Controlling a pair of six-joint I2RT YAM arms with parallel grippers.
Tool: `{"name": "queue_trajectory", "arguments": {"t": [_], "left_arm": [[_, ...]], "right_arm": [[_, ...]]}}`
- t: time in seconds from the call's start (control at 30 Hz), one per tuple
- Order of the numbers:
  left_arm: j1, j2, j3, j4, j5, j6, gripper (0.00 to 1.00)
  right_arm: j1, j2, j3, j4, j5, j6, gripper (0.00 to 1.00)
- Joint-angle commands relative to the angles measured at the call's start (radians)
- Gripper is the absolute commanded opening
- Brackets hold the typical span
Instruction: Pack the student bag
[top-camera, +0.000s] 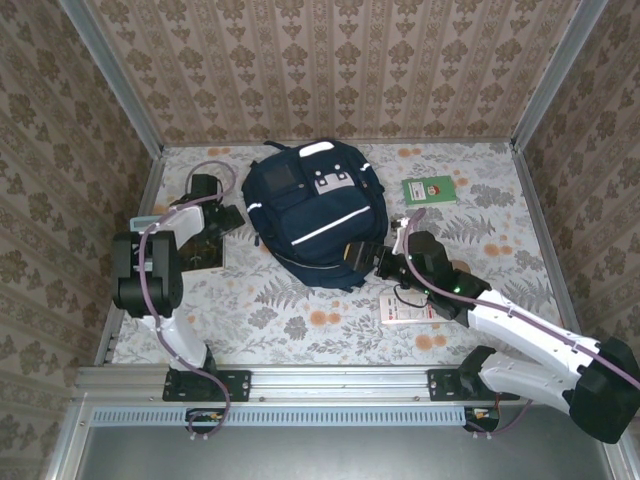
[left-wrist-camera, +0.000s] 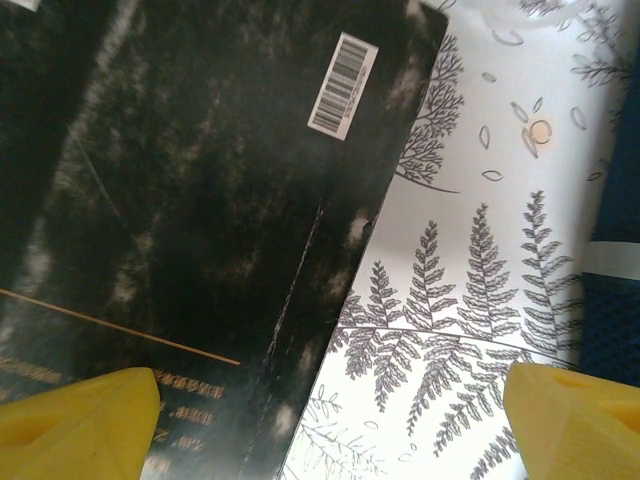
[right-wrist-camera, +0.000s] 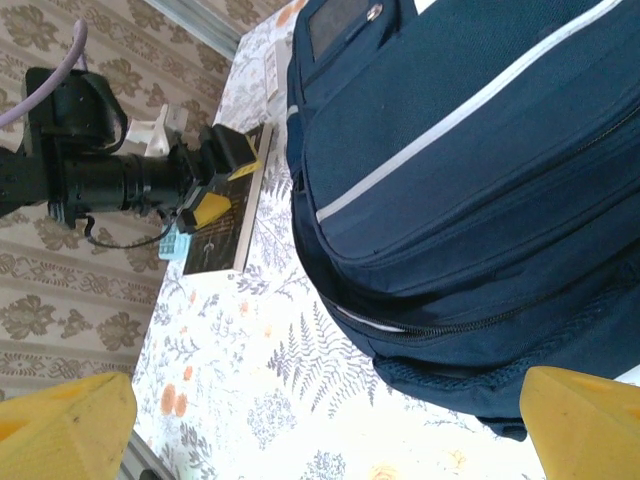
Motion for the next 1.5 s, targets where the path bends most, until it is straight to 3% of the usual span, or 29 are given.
{"name": "queue_trajectory", "arguments": {"t": [0.0,0.17,0.33,0.67,0.73,0.93,1.03,1.33,1.47], "left_arm": [[0.011,0.009,-0.042,0.033,0.024,-0.046,0.90],[-0.007,-0.035,-0.156,0.077,0.068,-0.122,0.89],[-0.095,-0.123,-0.287,0.118,0.080,-0.209,0.90],[-0.420,-0.384,-0.468,0.130,-0.021,-0.432,0.90],[-0.450,-0.441,-0.477,0.112,-0.030,-0.433,0.90],[-0.401,-0.624,-0.505,0.001,-0.076,-0.322,0.91],[-0.293,-0.751,-0.604,0.009,-0.034,-0.305,0.91],[-0.241,-1.126,-0.812,-0.101,-0.076,-0.301,0.88],[-0.217,-1.203,-0.881,-0.099,-0.035,-0.323,0.87]], "right_arm": [[0.015,-0.002,0.004,0.027,-0.019,-0.010,0.99],[0.019,-0.017,0.004,0.022,-0.015,-0.013,1.00],[0.023,-0.016,0.006,0.025,-0.015,-0.012,1.00],[0.041,-0.010,0.013,0.019,-0.010,-0.025,0.99],[0.052,0.000,0.019,0.015,-0.010,-0.032,0.99],[0.146,0.109,0.062,0.026,0.002,-0.087,0.98],[0.203,0.221,0.107,0.049,0.005,-0.122,0.93],[0.327,0.622,0.345,0.076,0.008,-0.199,0.65],[0.331,0.777,0.460,0.058,-0.017,-0.211,0.38]]}}
